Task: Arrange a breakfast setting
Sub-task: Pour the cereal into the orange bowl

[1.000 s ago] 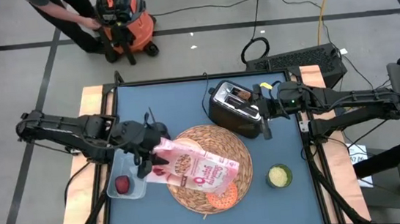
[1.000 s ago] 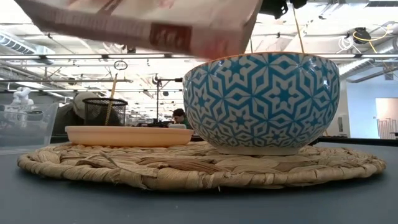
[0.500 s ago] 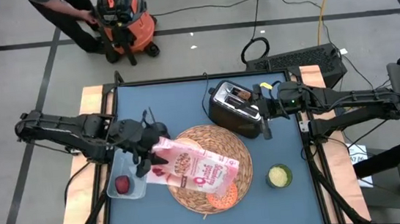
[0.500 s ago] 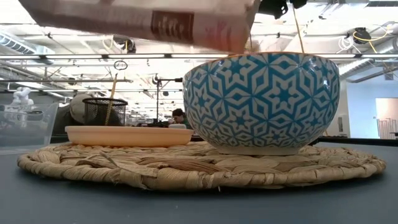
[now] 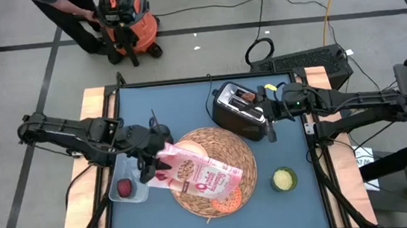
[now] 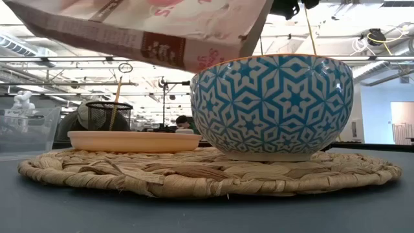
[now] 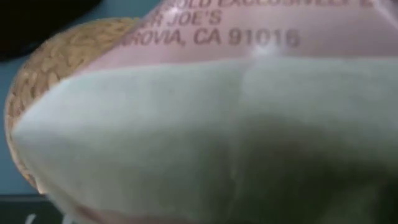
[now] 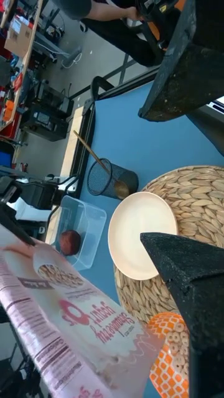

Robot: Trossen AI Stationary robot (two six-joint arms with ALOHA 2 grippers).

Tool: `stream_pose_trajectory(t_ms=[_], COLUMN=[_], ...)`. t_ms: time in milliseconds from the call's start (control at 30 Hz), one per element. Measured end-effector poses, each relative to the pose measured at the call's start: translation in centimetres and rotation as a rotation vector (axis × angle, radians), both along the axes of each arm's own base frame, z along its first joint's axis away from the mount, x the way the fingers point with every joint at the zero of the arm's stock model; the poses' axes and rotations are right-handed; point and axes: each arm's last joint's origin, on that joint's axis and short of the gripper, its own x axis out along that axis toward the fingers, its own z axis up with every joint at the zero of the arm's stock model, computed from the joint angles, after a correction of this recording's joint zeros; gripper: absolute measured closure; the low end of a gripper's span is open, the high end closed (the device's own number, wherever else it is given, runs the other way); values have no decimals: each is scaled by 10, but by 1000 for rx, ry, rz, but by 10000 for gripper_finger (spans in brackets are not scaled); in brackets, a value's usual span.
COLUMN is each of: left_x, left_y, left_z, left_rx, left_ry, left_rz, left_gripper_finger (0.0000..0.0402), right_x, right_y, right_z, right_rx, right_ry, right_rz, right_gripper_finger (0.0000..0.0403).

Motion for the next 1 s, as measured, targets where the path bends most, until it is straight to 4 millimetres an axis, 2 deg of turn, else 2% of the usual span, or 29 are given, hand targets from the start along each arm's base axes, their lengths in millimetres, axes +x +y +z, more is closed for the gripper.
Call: stream_pose_trajectory(t_ms=[200,767,1000], left_x=[-3,3,-2], left_y=[3,2,5], left_z=[5,-1,4], left_rx=[-7,-3,20], left_ry=[-33,4,-38], left_rz=[23,9,33], left_gripper_finger=[238,238,238], right_x=[0,0,0], right_y=[0,0,0], right_z=[0,0,0], right_rx=[0,0,0], right_ry=[0,0,0], right_rz=[0,0,0], right_gripper_finger=[110,110,110])
